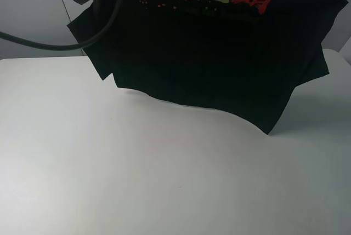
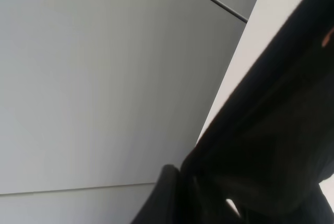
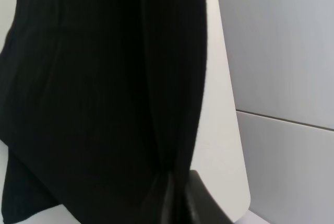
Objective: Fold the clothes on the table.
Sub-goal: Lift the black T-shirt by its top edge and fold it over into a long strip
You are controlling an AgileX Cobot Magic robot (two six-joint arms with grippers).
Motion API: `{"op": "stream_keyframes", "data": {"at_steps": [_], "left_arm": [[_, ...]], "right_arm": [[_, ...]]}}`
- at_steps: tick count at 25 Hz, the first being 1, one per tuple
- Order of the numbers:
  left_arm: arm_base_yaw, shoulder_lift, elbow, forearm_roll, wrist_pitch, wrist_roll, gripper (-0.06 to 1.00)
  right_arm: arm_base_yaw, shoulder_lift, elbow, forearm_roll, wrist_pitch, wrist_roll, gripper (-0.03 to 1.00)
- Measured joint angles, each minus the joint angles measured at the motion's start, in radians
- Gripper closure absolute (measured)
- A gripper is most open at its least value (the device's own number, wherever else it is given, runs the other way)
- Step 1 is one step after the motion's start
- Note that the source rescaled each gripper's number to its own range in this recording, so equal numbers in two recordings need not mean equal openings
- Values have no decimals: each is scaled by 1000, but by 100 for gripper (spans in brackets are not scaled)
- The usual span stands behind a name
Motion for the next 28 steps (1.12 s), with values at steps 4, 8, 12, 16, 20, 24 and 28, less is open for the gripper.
{"op": "stream_keyframes", "data": {"at_steps": [4, 8, 12, 16, 20, 24, 28], "left_arm": [[0, 2, 0, -2, 0, -26, 94], [0, 7, 0, -2, -14, -32, 94], [0, 35, 0, 19, -48, -34, 94], [0, 80, 0, 78, -101, -37, 94], [4, 107, 0, 238, -212, -138, 94], [24, 125, 0, 425, -288, -310, 94], [30, 127, 0, 493, -275, -404, 94]], "right_arm": [[0, 0, 0, 0, -5, 8, 97], [0, 14, 0, -6, -42, 12, 97], [0, 71, 0, -24, -88, 16, 97], [0, 144, 0, -118, -208, 39, 97], [0, 194, 0, -312, -389, 142, 97], [0, 209, 0, -444, -504, 212, 97], [0, 209, 0, -420, -465, 231, 97]]}}
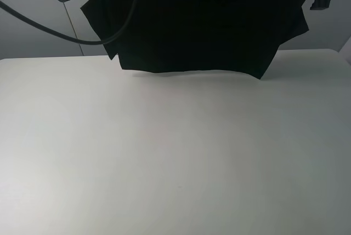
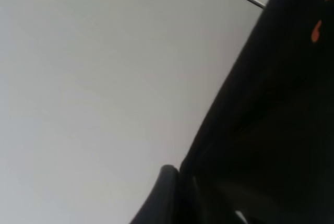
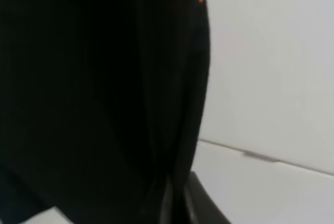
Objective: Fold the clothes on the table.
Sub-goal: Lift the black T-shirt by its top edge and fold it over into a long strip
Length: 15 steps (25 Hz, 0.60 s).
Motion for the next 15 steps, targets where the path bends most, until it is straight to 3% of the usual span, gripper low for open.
{"op": "stream_keyframes", "data": {"at_steps": [3, 6, 10, 15], "left_arm": [[-2, 0, 4, -110, 89, 38, 94], [-2, 0, 24, -272, 200, 196, 94], [-2, 0, 53, -462, 326, 389, 94], [-2, 0, 60, -562, 464, 474, 94]], "right_arm": [[1, 0, 4, 131, 118, -84, 97], [2, 0, 42, 302, 222, -247, 97], [2, 0, 103, 449, 336, -404, 97], [2, 0, 137, 533, 460, -489, 97]]}}
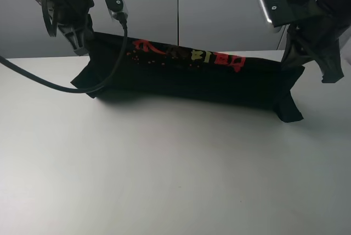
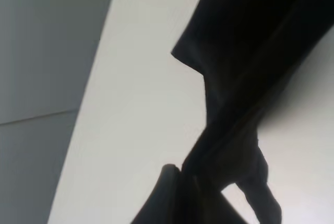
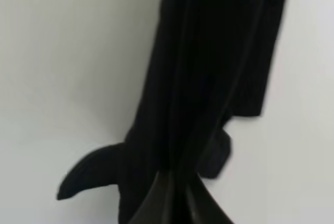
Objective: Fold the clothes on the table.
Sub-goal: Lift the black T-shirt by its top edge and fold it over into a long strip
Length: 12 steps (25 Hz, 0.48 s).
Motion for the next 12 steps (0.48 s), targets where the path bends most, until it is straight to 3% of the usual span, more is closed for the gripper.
{"op": "stream_keyframes", "data": {"at_steps": [6, 12], "left_arm": [[0, 0, 0, -66, 104, 20, 94], [0, -21, 101, -108, 114, 20, 94]], "right_arm": [[0, 0, 5, 60, 111, -24, 97], [0, -24, 83, 95, 119, -26, 97]]}}
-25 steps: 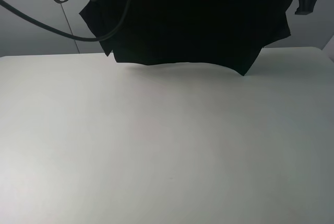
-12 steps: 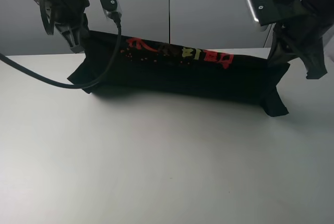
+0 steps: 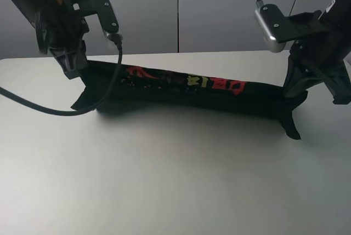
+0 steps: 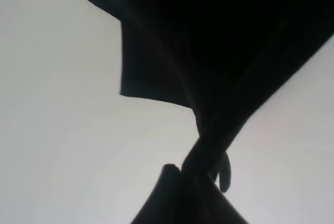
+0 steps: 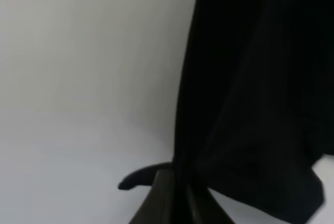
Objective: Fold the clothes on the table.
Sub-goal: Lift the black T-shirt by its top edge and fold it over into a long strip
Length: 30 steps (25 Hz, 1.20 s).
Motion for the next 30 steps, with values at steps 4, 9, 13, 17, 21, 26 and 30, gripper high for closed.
{"op": "stream_keyframes", "data": {"at_steps": [4, 9, 13, 17, 21, 26, 30], "left_arm": [[0, -43, 92, -25, -42, 0, 94], [0, -61, 129, -35, -98, -20, 94], [2, -61, 129, -31, -183, -75, 94], [2, -63, 129, -8, -256, -134, 94], [2, -58, 129, 39, -298, -201, 94], [2, 15, 129, 108, -333, -309, 94], [2, 74, 129, 164, -387, -431, 94]], "right_arm": [[0, -13, 59, 49, -7, -4, 97], [0, -13, 93, 56, -48, 3, 97], [0, -15, 93, 54, -139, 74, 97], [0, -16, 99, 27, -244, 157, 97], [0, -16, 99, -21, -342, 241, 97], [0, 13, 99, -58, -417, 318, 97], [0, 74, 100, -104, -497, 412, 97]]}}
